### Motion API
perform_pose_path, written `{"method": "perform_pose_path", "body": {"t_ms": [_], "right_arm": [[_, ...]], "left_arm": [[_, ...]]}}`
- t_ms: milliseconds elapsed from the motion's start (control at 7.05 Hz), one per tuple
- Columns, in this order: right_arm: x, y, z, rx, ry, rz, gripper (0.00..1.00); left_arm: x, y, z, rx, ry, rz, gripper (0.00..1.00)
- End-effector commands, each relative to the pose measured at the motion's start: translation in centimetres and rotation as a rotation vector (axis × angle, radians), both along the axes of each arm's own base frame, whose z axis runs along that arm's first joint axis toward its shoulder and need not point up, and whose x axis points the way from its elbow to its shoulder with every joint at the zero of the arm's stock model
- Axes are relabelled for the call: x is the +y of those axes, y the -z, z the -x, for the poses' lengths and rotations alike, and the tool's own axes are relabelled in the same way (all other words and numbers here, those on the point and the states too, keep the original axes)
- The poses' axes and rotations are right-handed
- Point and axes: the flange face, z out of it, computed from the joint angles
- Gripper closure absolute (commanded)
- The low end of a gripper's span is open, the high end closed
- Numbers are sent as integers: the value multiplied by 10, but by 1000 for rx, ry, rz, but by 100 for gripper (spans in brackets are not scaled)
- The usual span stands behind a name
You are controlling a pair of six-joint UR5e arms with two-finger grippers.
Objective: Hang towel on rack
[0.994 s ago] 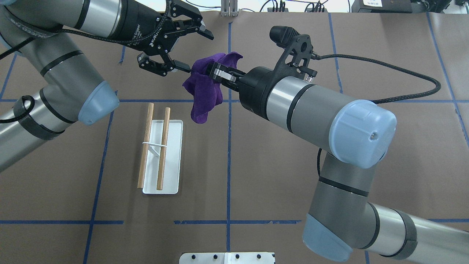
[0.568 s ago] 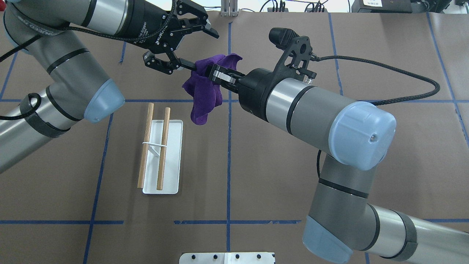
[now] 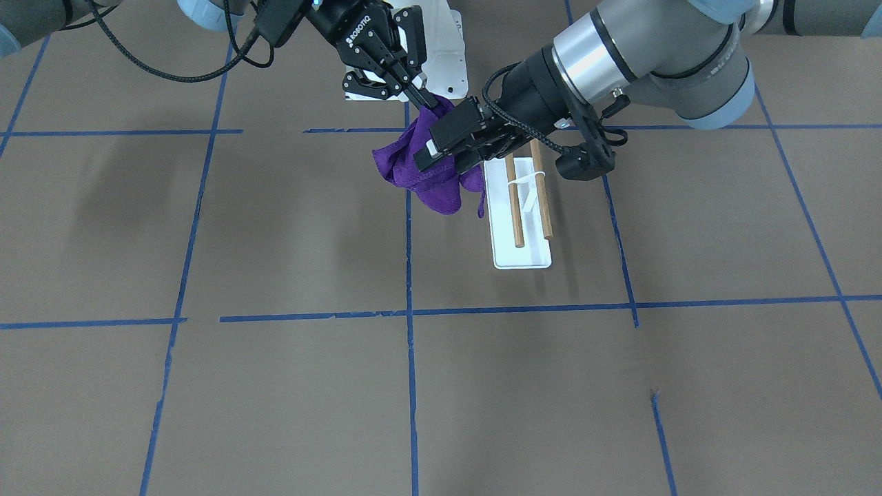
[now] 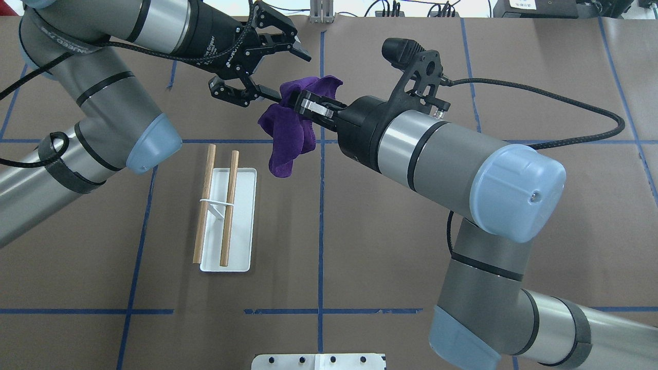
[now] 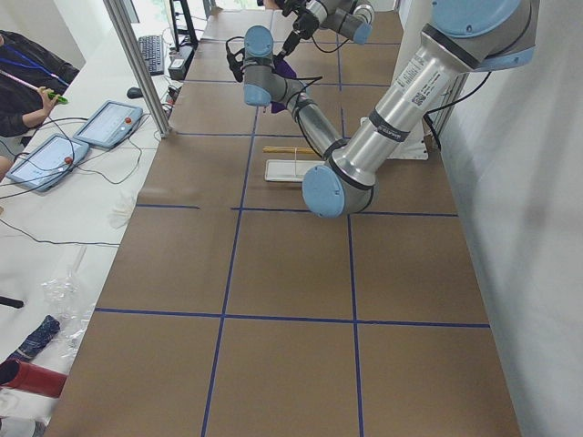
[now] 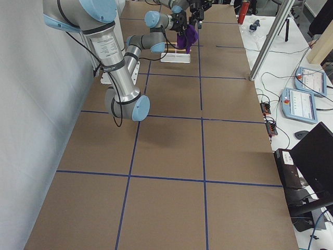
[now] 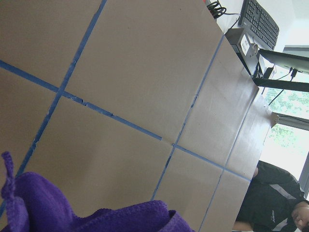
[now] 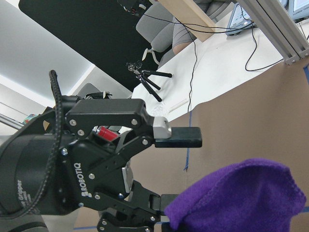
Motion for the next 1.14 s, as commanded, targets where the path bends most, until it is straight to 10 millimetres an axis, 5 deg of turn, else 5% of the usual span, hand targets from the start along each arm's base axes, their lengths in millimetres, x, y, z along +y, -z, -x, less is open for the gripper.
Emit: {"method": "perform_pose_path", "body": {"t_ms": [0,426,994], "right_arm": [[0,0,0,8,0,-11,100],[1,0,-1,12,-1,-18,100],[1,1,-1,11,0,-18,100]], "left_arm": [[2,-1,0,-1,-7,-5,15],[4,2,2,4,-8,-8,19],[9,2,2,-1,-48,-3,99]]}}
